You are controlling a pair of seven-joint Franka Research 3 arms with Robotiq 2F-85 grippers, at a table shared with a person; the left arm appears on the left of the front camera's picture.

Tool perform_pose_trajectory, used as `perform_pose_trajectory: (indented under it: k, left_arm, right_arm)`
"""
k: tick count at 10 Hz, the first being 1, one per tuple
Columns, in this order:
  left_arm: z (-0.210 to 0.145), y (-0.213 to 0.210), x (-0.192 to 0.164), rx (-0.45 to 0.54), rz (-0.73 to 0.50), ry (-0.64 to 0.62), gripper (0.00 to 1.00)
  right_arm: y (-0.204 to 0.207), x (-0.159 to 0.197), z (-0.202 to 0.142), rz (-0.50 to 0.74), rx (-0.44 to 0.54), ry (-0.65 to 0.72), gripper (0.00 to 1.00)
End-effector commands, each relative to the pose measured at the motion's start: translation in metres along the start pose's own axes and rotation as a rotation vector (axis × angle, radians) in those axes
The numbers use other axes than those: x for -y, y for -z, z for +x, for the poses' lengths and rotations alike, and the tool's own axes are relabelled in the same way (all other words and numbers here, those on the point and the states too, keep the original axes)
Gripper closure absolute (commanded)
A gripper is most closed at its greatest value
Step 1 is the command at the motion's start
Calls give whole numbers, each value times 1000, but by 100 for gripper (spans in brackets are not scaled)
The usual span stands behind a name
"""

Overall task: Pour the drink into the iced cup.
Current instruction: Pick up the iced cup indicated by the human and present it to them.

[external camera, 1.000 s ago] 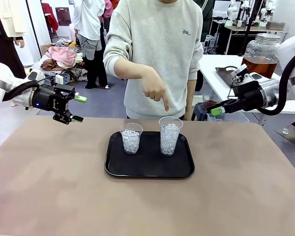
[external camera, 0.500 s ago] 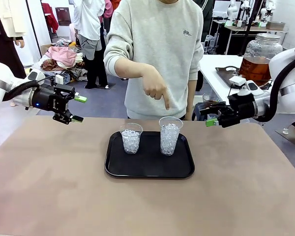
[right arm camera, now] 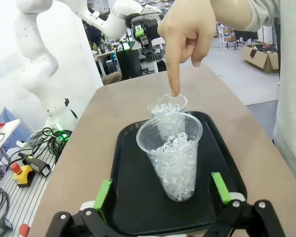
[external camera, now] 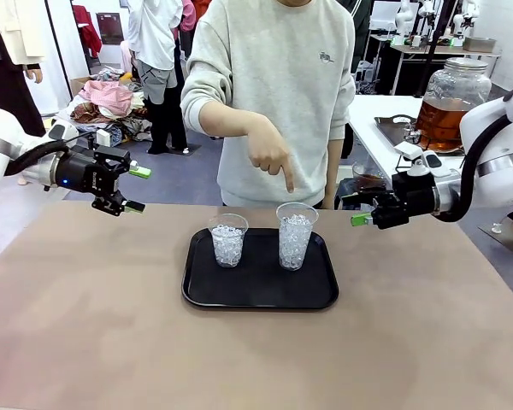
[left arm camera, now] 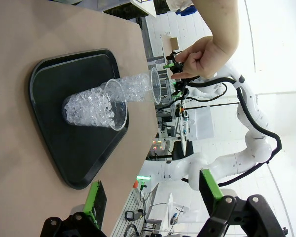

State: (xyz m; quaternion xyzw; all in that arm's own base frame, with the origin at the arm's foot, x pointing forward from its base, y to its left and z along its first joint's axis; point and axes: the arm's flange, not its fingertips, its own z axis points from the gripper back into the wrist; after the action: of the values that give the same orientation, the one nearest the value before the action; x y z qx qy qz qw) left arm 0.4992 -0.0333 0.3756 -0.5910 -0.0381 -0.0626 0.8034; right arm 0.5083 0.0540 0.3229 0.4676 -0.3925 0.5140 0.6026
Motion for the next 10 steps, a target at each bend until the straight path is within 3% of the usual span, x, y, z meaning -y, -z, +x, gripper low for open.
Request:
perform_pose_trajectory:
  k: [1, 3, 7, 10]
  left_arm:
    - [-1, -1, 3, 5, 4, 4, 0]
    - [-1, -1, 3, 5, 4, 4, 0]
    - [-1, -1, 3, 5, 4, 4, 0]
    - [-1, -1, 3, 5, 4, 4, 0]
  right_arm:
    - [-1, 0, 4, -3, 1, -8, 0]
    - [0, 0, 0, 0, 0, 0, 0]
    - [29, 17, -28, -36, 67, -146, 0]
    - [48, 25, -51, -25, 109, -164, 0]
